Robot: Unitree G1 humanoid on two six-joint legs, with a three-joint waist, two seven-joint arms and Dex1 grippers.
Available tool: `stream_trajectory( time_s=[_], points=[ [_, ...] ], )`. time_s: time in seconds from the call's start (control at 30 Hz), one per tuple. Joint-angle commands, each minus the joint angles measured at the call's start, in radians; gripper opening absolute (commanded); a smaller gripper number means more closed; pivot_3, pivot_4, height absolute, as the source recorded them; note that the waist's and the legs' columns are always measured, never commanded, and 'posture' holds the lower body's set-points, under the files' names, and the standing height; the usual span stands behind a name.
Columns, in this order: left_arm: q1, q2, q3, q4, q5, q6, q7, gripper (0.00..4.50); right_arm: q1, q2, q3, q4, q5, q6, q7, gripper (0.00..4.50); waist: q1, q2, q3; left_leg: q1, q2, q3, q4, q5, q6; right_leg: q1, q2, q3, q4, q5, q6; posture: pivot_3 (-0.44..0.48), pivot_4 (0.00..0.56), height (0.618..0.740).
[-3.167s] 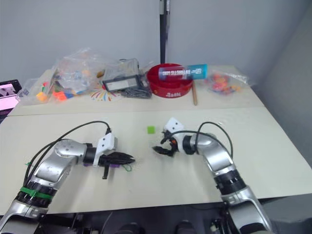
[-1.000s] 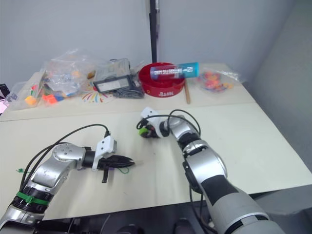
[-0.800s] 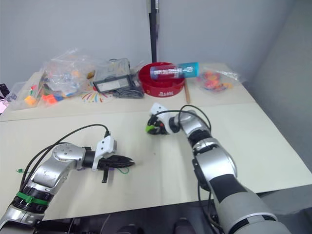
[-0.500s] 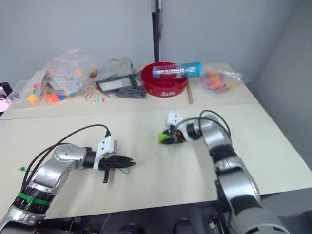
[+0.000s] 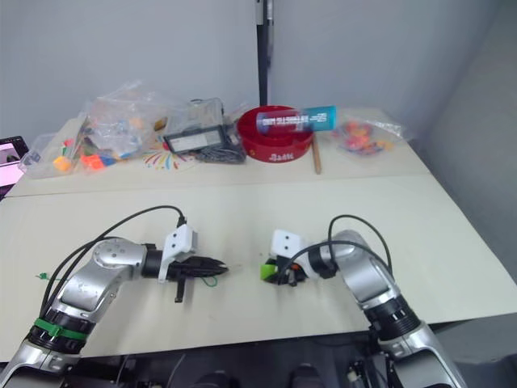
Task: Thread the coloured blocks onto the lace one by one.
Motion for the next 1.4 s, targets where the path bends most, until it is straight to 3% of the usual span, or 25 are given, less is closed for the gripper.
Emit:
stream_trajectory(
  time_s=[0.03, 0.23, 0.57, 0.87, 0.9, 1.4],
  points=[
    [-0.017, -0.003, 0.004, -0.04, -0.018, 0.006, 0.002, 0.0, 0.016, -0.013, 0.021, 0.02, 0.021, -0.014, -0.001, 2.32, 0.0, 0.0, 0.0, 0.0, 0.0, 0.0, 0.0, 0.0, 0.0, 0.0, 0.0, 0.0, 0.0, 0.0, 0.0, 0.0, 0.15, 0.74],
    [-0.026, 0.003, 0.001, -0.043, -0.016, 0.014, -0.008, 0.0, -0.002, -0.027, -0.035, -0.02, 0.119, 0.003, 0.014, 4.3, 0.003, 0.0, 0.0, -0.001, 0.0, 0.0, 0.0, 0.0, 0.0, 0.0, 0.0, 0.0, -0.001, 0.0, 0.0, 0.0, 0.15, 0.74],
    [-0.037, 0.034, -0.038, -0.045, 0.034, -0.002, -0.007, 0.0, 0.033, -0.032, -0.008, 0.031, 0.127, -0.033, -0.057, 4.3, 0.018, 0.0, 0.0, -0.001, 0.0, 0.001, 0.001, 0.0, 0.0, 0.0, 0.0, 0.0, -0.001, 0.0, 0.0, 0.0, 0.15, 0.74],
    [-0.05, -0.017, -0.092, -0.018, 0.114, -0.053, 0.051, 0.0, 0.031, -0.061, 0.009, 0.074, 0.133, -0.054, -0.032, 1.44, 0.025, 0.0, 0.0, -0.001, -0.001, 0.001, 0.002, 0.0, 0.001, 0.001, 0.0, 0.0, -0.001, 0.0, 0.0, 0.0, 0.15, 0.74],
    [-0.057, -0.029, -0.099, -0.018, 0.118, -0.049, 0.059, 0.0, 0.031, -0.062, 0.009, 0.073, 0.136, -0.054, -0.029, 1.31, 0.026, 0.0, 0.0, -0.001, -0.001, 0.0, 0.002, 0.0, 0.001, 0.002, 0.0, 0.0, -0.001, 0.0, 0.0, 0.0, 0.15, 0.74],
    [-0.091, -0.096, -0.14, -0.029, 0.129, -0.021, 0.084, 0.0, 0.038, -0.064, 0.024, 0.031, 0.144, -0.049, -0.023, 1.31, 0.025, 0.0, 0.0, -0.001, -0.001, 0.0, 0.002, -0.001, 0.001, 0.002, 0.0, 0.0, -0.002, 0.0, 0.0, 0.0, 0.15, 0.74]
  ],
)
